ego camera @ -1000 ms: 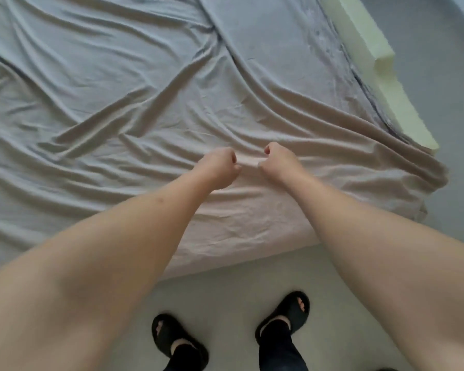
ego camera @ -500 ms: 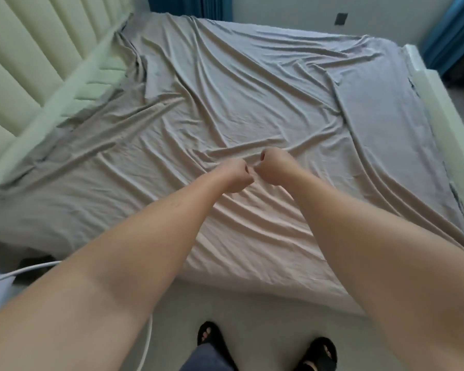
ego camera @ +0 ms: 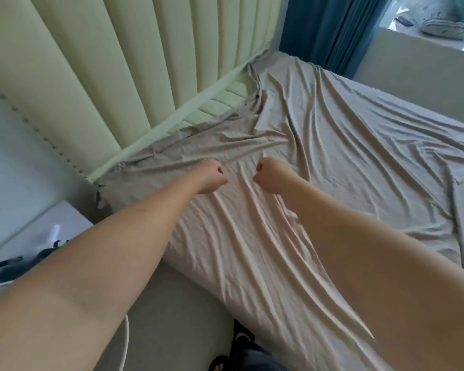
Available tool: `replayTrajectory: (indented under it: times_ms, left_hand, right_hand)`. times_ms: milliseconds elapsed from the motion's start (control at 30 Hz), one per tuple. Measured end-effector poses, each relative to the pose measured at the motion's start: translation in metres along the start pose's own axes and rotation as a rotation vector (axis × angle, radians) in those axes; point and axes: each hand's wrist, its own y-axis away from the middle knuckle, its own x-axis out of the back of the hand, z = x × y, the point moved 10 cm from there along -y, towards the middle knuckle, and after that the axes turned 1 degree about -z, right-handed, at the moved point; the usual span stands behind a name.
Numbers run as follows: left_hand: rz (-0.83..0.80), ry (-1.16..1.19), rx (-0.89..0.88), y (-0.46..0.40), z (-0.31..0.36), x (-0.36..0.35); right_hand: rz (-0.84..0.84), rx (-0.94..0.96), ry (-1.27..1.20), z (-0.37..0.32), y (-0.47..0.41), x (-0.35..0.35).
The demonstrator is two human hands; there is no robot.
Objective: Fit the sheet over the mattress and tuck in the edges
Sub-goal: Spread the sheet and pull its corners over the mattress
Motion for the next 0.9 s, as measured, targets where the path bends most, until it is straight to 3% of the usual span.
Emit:
replayTrajectory:
  times_ms: [200, 400, 600, 900]
  left_hand:
    - [0.101, 0.051, 0.283, -0.011, -0.13, 0.092]
    - [0.205, 0.091, 0.51, -0.017, -0.256, 0.147]
    - [0.243, 0.203, 0.568, -0.053, -0.397, 0.187]
    - [0.293, 0.34, 0.726, -0.12, -0.59, 0.194]
  right_hand:
    - [-0.119, 0.201, 0.073, -0.127, -0.081, -0.004]
    - [-0.193, 0.342, 0.196, -0.259, -0.146, -0.051]
    - [-0.282, 0.291, 0.132, -0.374, -0.225, -0.138]
    - [-0.324, 0.216, 0.152, -0.459, -0.34, -0.271]
